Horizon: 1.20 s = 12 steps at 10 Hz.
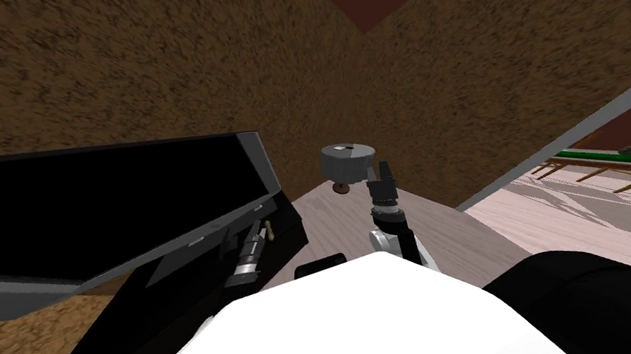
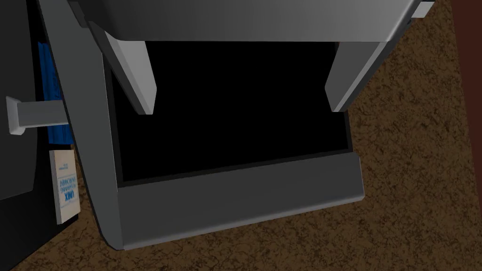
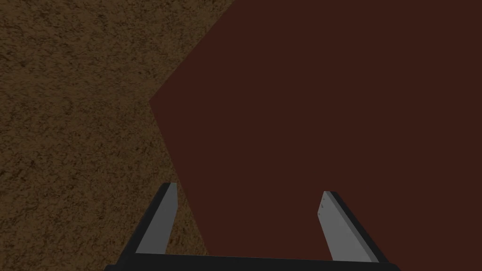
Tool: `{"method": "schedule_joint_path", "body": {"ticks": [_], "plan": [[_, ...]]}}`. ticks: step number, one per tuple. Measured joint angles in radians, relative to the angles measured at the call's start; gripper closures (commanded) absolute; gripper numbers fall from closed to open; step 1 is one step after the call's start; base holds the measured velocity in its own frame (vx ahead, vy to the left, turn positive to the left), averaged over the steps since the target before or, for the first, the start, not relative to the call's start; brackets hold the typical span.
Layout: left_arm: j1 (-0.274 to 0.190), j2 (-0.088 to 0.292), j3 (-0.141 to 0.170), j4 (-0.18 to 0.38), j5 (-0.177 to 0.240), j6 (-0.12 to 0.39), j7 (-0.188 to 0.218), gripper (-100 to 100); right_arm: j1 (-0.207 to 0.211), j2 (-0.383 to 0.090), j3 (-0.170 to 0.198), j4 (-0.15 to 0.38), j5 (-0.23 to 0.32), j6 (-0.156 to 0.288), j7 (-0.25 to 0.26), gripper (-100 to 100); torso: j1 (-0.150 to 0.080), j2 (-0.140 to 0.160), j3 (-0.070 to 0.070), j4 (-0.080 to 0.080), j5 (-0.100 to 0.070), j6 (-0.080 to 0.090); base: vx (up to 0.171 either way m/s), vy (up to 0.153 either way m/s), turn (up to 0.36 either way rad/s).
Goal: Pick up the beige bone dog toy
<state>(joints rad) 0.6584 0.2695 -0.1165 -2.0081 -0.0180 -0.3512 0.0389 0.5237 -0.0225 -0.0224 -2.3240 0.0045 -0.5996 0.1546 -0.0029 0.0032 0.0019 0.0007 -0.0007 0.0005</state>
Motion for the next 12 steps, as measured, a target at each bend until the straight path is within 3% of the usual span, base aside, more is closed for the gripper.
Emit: {"method": "schedule_joint_path", "body": {"ticks": [2, 3, 6, 9, 12], "plan": [[0.051, 0.05, -0.014, 0.029, 0.033, 0.034, 0.033, -100, 0.0, 0.0, 0.0, 0.0, 0.0, 0.0, 0.0, 0, 0.001, 0.0, 0.0, 0.0, 0.0, 0.0, -0.017, -0.037, -0.221], [0.06, 0.052, -0.022, 0.035, 0.036, 0.05, 0.038, -100, 0.0, 0.0, 0.0, 0.0, 0.0, 0.0, 0.0, 0, 0.002, -0.001, 0.0, 0.0, 0.0, -0.001, -0.009, -0.02, -0.281], [0.092, 0.102, -0.046, 0.148, 0.076, 0.062, 0.071, -100, 0.0, 0.0, 0.0, 0.0, 0.0, 0.0, 0.0, 0, 0.004, -0.002, -0.001, 0.0, 0.001, 0.0, 0.001, -0.015, -0.417], [0.155, 0.166, -0.076, 0.209, 0.122, 0.122, 0.108, -100, 0.0, 0.0, 0.0, 0.0, 0.0, 0.0, 0.0, 0, 0.006, -0.003, -0.001, 0.0, 0.001, 0.0, 0.016, 0.016, -0.38], [0.177, 0.191, -0.104, 0.302, 0.146, 0.143, 0.125, -100, 0.0, 0.0, 0.0, 0.0, 0.0, 0.0, 0.0, 0, 0.008, -0.003, -0.002, -0.001, 0.002, -0.001, 0.028, 0.048, -0.402]]}}
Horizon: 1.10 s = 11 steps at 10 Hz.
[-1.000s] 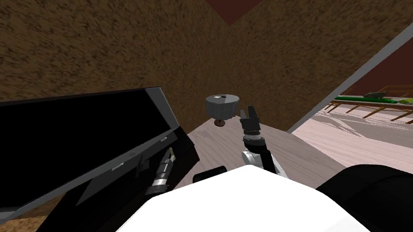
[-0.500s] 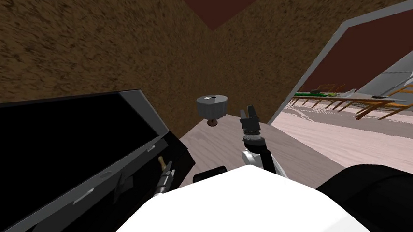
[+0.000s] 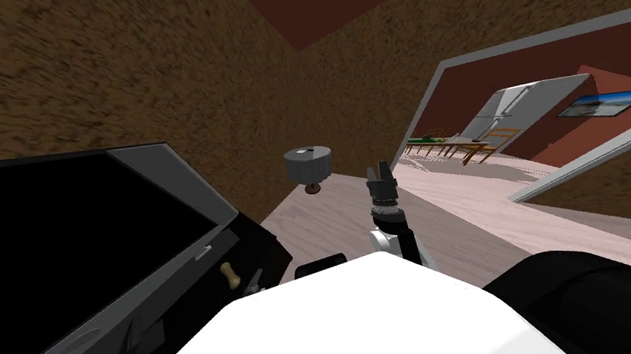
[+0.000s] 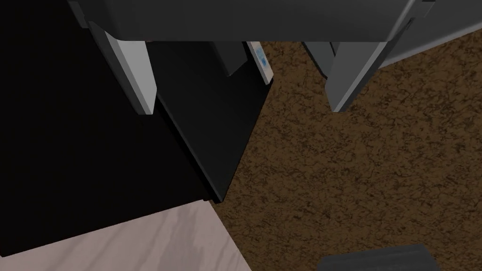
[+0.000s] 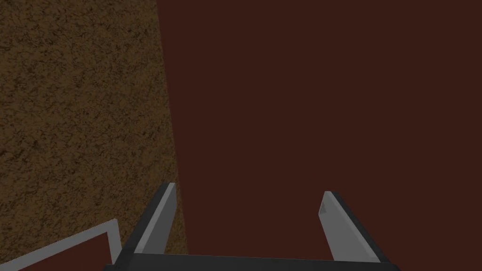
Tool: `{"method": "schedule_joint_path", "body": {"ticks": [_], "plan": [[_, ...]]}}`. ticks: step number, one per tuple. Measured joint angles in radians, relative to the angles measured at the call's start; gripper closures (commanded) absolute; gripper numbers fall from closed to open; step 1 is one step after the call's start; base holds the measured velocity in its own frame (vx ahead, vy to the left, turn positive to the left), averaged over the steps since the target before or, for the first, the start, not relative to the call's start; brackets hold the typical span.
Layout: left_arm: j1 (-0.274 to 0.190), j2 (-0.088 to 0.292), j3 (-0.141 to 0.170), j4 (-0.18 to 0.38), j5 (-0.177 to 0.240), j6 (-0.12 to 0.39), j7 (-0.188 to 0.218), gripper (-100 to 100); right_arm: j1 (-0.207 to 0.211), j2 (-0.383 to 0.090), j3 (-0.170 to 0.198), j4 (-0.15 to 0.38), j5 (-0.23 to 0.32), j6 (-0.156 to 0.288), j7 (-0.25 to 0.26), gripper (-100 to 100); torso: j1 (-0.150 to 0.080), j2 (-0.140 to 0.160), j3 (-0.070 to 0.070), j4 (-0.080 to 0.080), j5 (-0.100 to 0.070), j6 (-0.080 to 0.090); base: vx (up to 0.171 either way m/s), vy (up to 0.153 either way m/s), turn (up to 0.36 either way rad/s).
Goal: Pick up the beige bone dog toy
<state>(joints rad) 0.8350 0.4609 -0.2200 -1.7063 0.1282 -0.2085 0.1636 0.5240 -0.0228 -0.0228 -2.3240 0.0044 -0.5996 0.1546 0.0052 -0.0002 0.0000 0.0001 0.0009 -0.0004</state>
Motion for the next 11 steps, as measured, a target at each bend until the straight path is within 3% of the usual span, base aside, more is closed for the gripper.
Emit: {"method": "schedule_joint_path", "body": {"ticks": [2, 4, 5, 7, 9, 11], "plan": [[0.033, 0.036, -0.017, 0.037, 0.028, 0.038, 0.017, -100, 0.0, 0.0, 0.0, 0.0, 0.0, 0.0, 0.0, 0, 0.002, -0.002, -0.001, 0.0, 0.0, 0.0, 0.04, 0.069, -0.352], [0.037, 0.054, -0.031, 0.095, 0.043, 0.045, 0.028, -100, 0.0, 0.0, 0.0, 0.0, 0.0, 0.0, 0.0, 0, 0.001, -0.001, 0.0, 0.0, 0.0, 0.0, 0.025, 0.071, -0.373], [0.065, 0.068, -0.038, 0.114, 0.053, 0.045, 0.034, -100, 0.0, 0.0, 0.0, 0.0, 0.0, 0.0, 0.0, 0, 0.003, -0.001, -0.001, 0.0, 0.0, 0.0, 0.019, 0.082, -0.171], [0.058, 0.068, -0.052, 0.165, 0.061, 0.055, 0.035, -100, 0.0, 0.0, 0.0, 0.0, 0.0, 0.0, 0.0, 0, 0.001, -0.001, -0.001, 0.0, 0.0, 0.0, 0.024, 0.087, -0.37], [0.093, 0.1, -0.066, 0.201, 0.081, 0.068, 0.044, -100, 0.0, 0.0, 0.0, 0.0, 0.0, 0.0, 0.0, 0, 0.006, -0.003, -0.002, -0.001, 0.001, 0.0, 0.035, 0.125, -0.273], [0.095, 0.104, -0.075, 0.243, 0.09, 0.073, 0.047, -100, 0.0, 0.0, 0.0, 0.0, 0.0, 0.0, 0.0, 0, 0.002, -0.002, -0.001, 0.0, 0.001, -0.001, 0.015, 0.094, -0.303]]}}
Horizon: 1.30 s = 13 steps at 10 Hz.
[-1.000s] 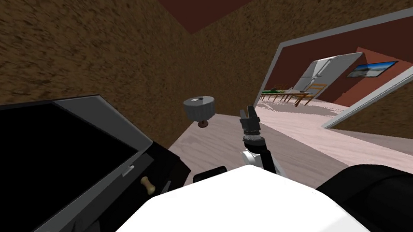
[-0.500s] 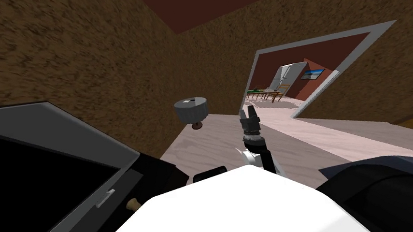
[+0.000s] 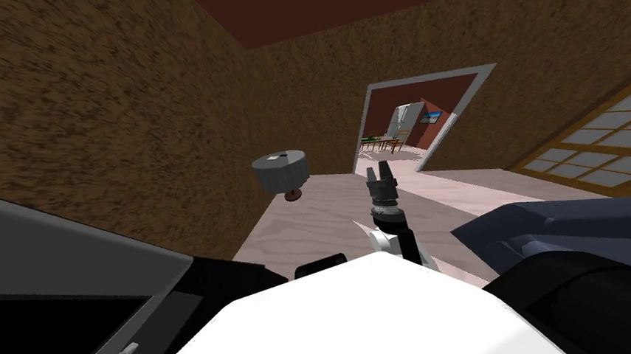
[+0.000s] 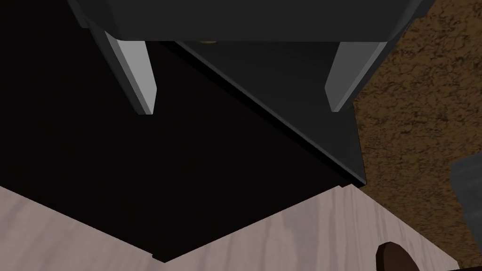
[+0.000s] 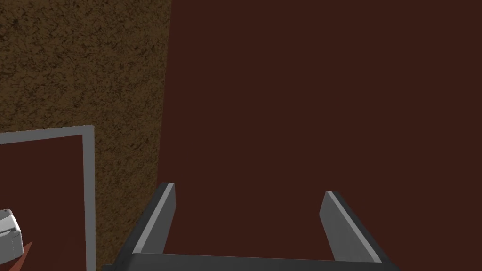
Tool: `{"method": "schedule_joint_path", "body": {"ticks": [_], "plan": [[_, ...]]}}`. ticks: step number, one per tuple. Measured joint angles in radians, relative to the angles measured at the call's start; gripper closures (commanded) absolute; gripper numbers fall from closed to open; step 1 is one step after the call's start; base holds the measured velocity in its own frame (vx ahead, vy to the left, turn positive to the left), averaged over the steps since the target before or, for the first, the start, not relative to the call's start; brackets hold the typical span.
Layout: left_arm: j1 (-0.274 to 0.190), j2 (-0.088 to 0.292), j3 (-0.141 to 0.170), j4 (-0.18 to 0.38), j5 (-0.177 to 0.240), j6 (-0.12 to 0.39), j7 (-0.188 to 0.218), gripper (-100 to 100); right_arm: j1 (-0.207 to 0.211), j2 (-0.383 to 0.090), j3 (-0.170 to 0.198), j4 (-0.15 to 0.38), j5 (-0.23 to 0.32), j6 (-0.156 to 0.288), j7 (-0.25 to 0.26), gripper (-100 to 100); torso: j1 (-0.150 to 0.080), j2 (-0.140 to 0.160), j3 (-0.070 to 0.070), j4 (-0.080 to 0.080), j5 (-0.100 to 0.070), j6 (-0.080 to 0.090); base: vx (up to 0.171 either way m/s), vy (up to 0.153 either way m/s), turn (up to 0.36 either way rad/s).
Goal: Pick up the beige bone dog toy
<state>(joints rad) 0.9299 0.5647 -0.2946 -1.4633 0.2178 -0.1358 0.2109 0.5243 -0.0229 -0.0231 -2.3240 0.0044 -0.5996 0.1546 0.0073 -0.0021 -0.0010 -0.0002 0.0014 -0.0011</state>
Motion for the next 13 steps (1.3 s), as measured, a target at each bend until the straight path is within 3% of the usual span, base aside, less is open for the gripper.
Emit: {"method": "schedule_joint_path", "body": {"ticks": [12, 13], "plan": [[0.028, 0.075, -0.051, 0.212, 0.059, 0.03, 0.009, -100, 0.0, 0.0, 0.0, 0.0, 0.0, 0.0, 0.0, 0, 0.005, -0.002, -0.001, 0.0, 0.001, -0.001, -0.004, 0.121, -0.241], [0.029, 0.077, -0.05, 0.213, 0.059, 0.03, 0.009, 0, 0.0, 0.0, 0.0, 0.0, 0.0, 0.0, 0.0, 0, 0.0, -0.002, -0.001, 0.0, 0.001, -0.001, -0.001, 0.015, 0.002]]}}
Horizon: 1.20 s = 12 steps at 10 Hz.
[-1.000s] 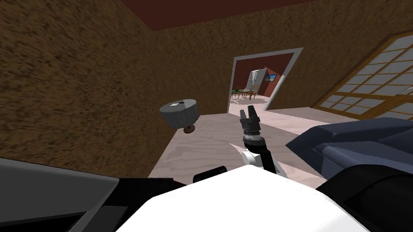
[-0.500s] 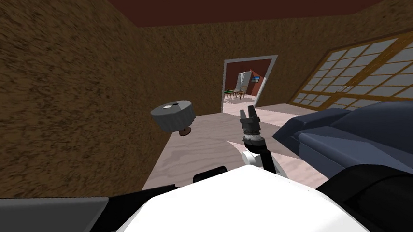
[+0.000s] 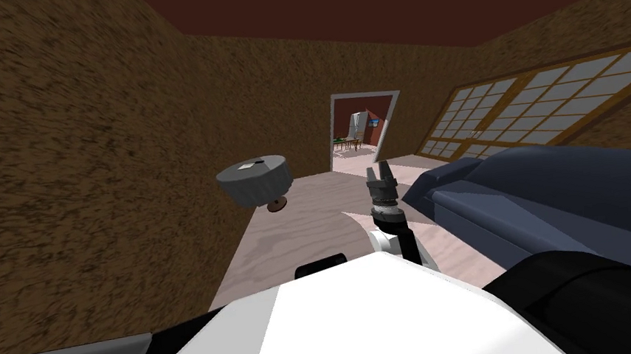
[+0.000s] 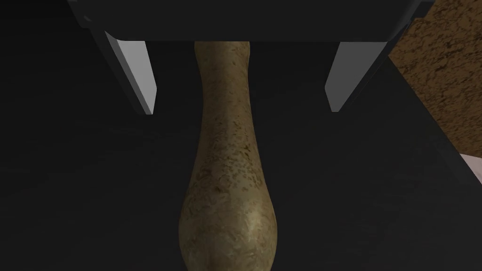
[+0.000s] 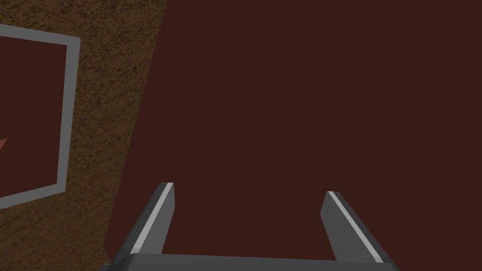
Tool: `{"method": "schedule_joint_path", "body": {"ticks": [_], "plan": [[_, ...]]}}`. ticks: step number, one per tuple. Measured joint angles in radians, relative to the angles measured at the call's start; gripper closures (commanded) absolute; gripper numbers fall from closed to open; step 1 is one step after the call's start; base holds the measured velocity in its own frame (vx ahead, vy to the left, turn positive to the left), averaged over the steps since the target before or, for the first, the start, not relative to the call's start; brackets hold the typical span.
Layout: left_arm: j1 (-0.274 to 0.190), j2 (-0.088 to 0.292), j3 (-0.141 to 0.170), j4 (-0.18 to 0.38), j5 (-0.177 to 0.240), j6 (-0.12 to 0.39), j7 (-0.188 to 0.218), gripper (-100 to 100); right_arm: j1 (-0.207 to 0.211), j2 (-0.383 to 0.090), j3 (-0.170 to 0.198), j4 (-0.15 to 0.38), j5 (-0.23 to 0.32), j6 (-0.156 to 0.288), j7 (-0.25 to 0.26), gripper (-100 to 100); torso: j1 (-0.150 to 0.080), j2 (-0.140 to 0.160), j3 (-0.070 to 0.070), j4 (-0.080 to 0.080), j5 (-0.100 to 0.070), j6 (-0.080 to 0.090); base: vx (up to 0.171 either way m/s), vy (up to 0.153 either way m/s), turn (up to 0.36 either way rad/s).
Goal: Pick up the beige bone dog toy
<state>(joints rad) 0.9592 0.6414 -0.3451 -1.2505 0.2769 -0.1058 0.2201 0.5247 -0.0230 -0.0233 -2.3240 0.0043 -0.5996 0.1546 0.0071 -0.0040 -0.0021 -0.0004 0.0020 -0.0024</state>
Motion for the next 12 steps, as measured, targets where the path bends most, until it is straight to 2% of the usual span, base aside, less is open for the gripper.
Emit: {"method": "schedule_joint_path", "body": {"ticks": [1, 4, 5, 9, 10, 11, 12], "plan": [[0.0, 0.0, 0.0, 0.0, 0.0, 0.0, 0.0, -100, 0.0, 0.0, 0.0, 0.0, 0.0, 0.0, 0.0, 0, -0.004, 0.0, 0.0, 0.0, -0.001, 0.0, -0.015, 0.024, -0.013], [-0.063, -0.048, -0.002, 0.069, -0.016, 0.0, -0.01, -100, 0.0, 0.0, 0.0, 0.0, 0.0, 0.0, 0.0, 0, -0.004, 0.001, 0.001, 0.0, -0.001, 0.0, -0.024, 0.027, -0.014], [-0.064, -0.05, -0.002, 0.072, -0.017, 0.0, -0.01, 100, 0.0, 0.0, 0.0, 0.0, 0.0, 0.0, 0.0, 0, -0.005, 0.001, 0.0, 0.0, -0.001, 0.0, 0.0, 0.0, 0.0], [-0.065, -0.05, -0.002, 0.072, -0.017, -0.001, -0.01, 100, 0.0, 0.0, 0.0, 0.0, 0.0, 0.0, 0.0, 0, -0.006, -0.001, -0.001, 0.0, -0.002, 0.0, 0.0, 0.0, 0.0], [-0.065, -0.05, -0.002, 0.072, -0.017, 0.0, -0.01, 0, 0.0, 0.0, 0.0, 0.0, 0.0, 0.0, 0.0, 0, -0.006, -0.001, -0.001, 0.0, -0.002, 0.0, 0.0, 0.0, 0.0], [-0.065, -0.05, -0.002, 0.072, -0.017, 0.0, -0.01, 100, 0.0, 0.0, 0.0, 0.0, 0.0, 0.0, 0.0, 0, -0.007, -0.001, -0.001, 0.0, -0.002, 0.0, 0.016, -0.016, 0.018], [-0.055, -0.04, -0.002, 0.058, -0.013, 0.002, -0.009, 100, 0.0, 0.0, 0.0, 0.0, 0.0, 0.0, 0.0, 0, -0.008, -0.001, -0.001, -0.001, -0.002, 0.0, 0.026, -0.028, 0.017]]}}
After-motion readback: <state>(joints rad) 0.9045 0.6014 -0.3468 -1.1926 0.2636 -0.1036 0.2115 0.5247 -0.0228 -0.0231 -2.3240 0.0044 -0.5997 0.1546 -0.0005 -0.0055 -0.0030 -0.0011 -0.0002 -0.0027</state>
